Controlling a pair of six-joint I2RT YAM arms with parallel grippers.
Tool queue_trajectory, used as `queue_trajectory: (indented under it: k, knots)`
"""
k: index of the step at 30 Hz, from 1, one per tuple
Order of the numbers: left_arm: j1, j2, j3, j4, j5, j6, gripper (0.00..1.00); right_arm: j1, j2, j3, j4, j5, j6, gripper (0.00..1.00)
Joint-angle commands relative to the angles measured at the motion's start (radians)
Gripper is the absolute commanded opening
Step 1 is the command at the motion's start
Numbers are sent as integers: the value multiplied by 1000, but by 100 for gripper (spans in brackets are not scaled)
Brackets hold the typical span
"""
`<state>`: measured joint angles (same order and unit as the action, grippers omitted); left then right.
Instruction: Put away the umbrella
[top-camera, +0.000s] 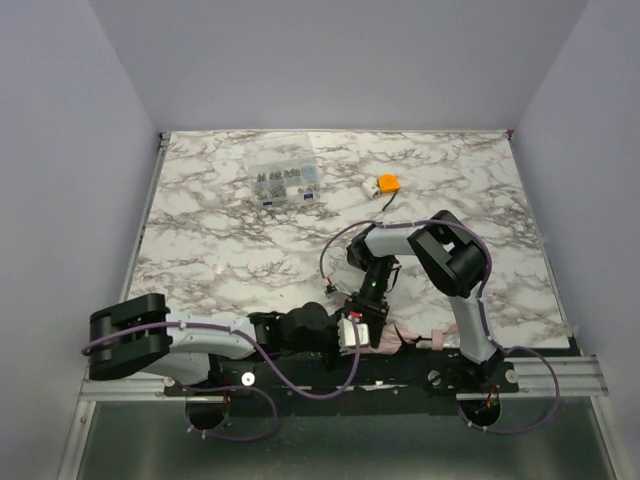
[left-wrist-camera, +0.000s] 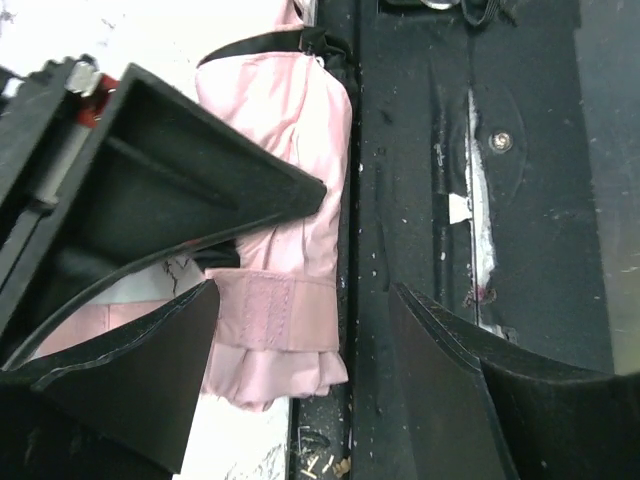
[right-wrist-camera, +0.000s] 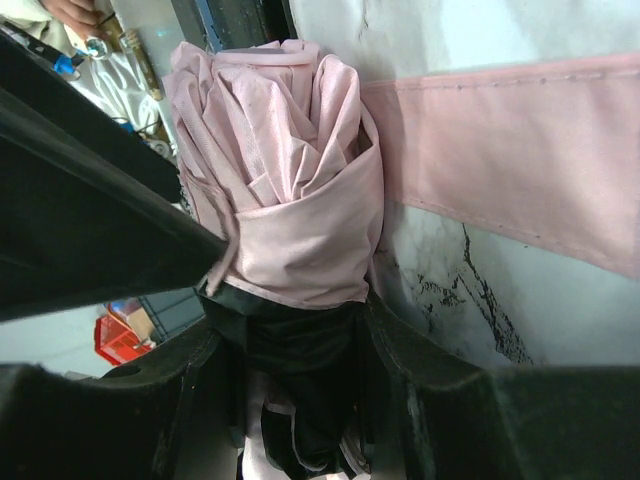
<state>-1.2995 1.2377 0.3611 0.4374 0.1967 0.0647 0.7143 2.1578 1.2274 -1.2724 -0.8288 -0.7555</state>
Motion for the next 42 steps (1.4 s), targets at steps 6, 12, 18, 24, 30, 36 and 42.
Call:
queue_trajectory:
  k: [6, 12, 18, 24, 30, 36, 42]
  knots:
    - [-81, 193, 135, -122, -305, 116, 71, 3, 93, -45, 417, 492, -35, 0]
    - [-95, 253, 140, -175, -377, 96, 67, 1, 90, -45, 418, 488, -38, 0]
    - [-101, 356, 168, -205, -397, 21, 42, -3, 72, -40, 424, 472, -37, 1]
    - [-100, 399, 209, -221, -387, -43, 0, -54, 11, -14, 427, 406, -41, 19]
    - [-37, 409, 222, -281, -371, -150, 0, -137, -63, 49, 365, 300, -106, 44]
    - [49, 432, 204, -303, -292, -213, 0, -281, -135, 167, 256, 174, -201, 100]
    - [88, 478, 223, -314, -253, -232, 0, -381, -237, 178, 265, 115, -271, 100]
